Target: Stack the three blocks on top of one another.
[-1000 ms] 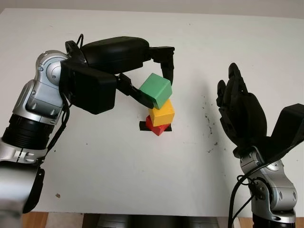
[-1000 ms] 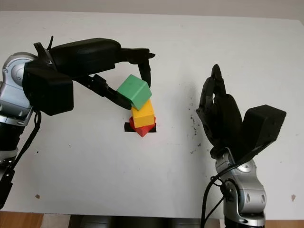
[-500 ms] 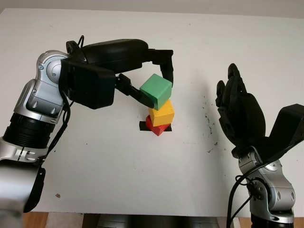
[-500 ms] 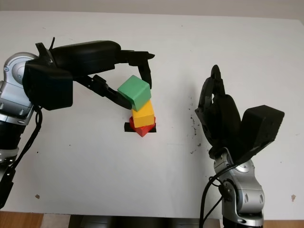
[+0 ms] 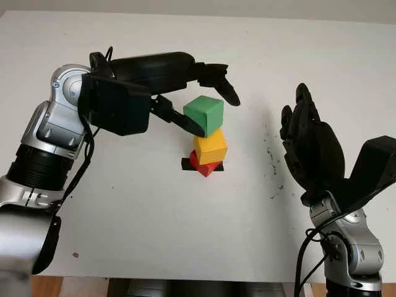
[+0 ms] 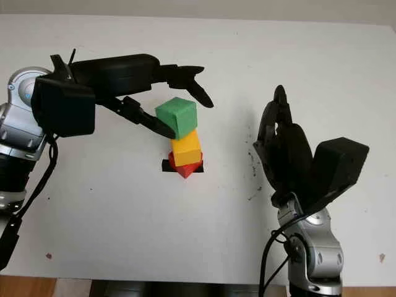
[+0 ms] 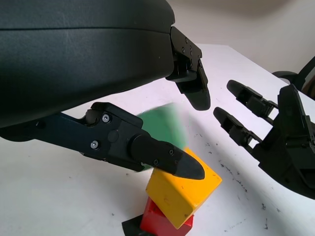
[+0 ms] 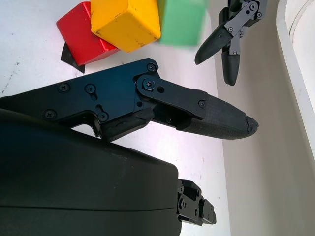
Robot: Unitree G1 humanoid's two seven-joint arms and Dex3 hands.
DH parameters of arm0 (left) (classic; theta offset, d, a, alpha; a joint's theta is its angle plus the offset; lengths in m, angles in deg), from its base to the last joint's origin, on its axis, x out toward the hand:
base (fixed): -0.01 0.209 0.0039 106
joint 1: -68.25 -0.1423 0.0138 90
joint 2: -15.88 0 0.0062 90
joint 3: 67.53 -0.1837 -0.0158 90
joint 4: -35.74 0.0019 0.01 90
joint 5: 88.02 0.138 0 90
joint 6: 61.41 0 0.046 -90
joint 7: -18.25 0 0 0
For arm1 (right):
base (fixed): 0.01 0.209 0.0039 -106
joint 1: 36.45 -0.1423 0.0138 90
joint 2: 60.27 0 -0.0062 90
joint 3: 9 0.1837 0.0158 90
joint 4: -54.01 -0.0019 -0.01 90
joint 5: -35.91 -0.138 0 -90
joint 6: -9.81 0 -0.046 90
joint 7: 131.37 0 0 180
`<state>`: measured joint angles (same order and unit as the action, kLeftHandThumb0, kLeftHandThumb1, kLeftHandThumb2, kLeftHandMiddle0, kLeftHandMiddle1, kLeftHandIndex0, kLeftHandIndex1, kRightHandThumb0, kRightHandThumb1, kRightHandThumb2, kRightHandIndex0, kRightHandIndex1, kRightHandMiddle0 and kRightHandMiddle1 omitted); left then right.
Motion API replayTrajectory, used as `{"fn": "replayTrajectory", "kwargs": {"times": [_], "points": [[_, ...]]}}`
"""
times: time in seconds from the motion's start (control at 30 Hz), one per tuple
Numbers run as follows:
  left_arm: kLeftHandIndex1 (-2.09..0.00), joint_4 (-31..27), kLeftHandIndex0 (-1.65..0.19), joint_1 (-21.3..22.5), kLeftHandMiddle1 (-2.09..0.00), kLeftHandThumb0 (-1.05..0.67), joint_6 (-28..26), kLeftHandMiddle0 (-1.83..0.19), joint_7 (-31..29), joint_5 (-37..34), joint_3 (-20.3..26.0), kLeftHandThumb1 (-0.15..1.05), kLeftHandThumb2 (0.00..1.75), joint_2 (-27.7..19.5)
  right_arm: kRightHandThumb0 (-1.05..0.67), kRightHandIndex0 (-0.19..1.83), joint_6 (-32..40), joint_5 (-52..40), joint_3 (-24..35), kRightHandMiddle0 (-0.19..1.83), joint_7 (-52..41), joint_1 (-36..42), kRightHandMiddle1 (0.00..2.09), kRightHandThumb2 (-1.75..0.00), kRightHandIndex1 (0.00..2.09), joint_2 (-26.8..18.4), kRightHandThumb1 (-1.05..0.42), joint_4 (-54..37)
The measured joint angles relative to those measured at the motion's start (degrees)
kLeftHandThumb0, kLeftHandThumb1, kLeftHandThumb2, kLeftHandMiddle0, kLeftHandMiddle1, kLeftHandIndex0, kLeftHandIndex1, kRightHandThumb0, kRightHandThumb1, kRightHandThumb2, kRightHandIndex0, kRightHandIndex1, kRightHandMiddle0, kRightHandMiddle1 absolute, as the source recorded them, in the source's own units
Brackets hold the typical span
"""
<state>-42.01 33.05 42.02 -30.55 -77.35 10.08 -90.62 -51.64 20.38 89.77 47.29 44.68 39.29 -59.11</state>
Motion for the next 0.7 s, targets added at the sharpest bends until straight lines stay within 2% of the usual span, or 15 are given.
{"fn": "replayTrajectory", "kwargs": {"times": [0.07, 0.13, 0.23, 0.47, 0.57, 0.7], "points": [[-0.50, -0.3, -0.23, 0.0, -0.05, -0.49, -0.7, 0.04, -0.7, -0.7, 0.0, 1.00, 0.05, 0.0, -0.72, -0.19, 0.0, 0.0, 0.0, -0.19, 0.0, 0.0, 0.00, -0.75, 0.00, 0.0, -1.05, 0.0], [-0.32, -0.5, -0.22, 0.0, -0.05, -0.51, -1.1, 0.06, -1.8, -2.0, 0.0, 1.00, 0.05, 0.0, -0.72, -0.19, 0.0, 0.0, 0.0, -0.19, 0.0, 0.0, 0.00, -0.76, 0.00, 0.0, -1.05, 0.0], [-0.19, -1.5, -0.17, 0.0, -0.04, -0.55, -2.4, 0.10, -3.1, -2.8, 0.0, 1.00, 0.05, -0.1, -0.72, -0.19, 0.0, 0.0, 0.0, -0.19, -0.1, 0.0, 0.00, -0.76, 0.00, 0.0, -1.05, 0.0], [-0.09, -4.1, -0.09, 0.0, -0.05, -0.60, -5.0, 0.13, -4.6, -5.0, 0.4, 1.00, 0.05, -0.3, -0.72, -0.19, 0.0, 0.0, 0.0, -0.19, -0.5, -0.1, 0.00, -0.76, 0.00, -0.1, -1.05, 0.0], [-0.08, -3.5, -0.09, 0.2, -0.05, -0.58, -5.9, 0.12, -2.1, -5.2, 1.7, 1.01, 0.06, 0.0, -0.72, -0.19, 0.0, 0.0, 0.2, -0.19, -0.6, -0.2, 0.00, -0.76, 0.00, -0.1, -1.05, 0.0], [-0.08, 3.6, -0.11, 3.3, -0.05, -0.41, -4.5, 0.12, 4.2, -3.9, 3.7, 1.01, 0.05, 0.6, -0.72, -0.19, 0.0, 0.1, 0.3, -0.19, -0.3, -0.2, 0.00, -0.75, 0.00, -0.1, -1.05, 0.0]]}}
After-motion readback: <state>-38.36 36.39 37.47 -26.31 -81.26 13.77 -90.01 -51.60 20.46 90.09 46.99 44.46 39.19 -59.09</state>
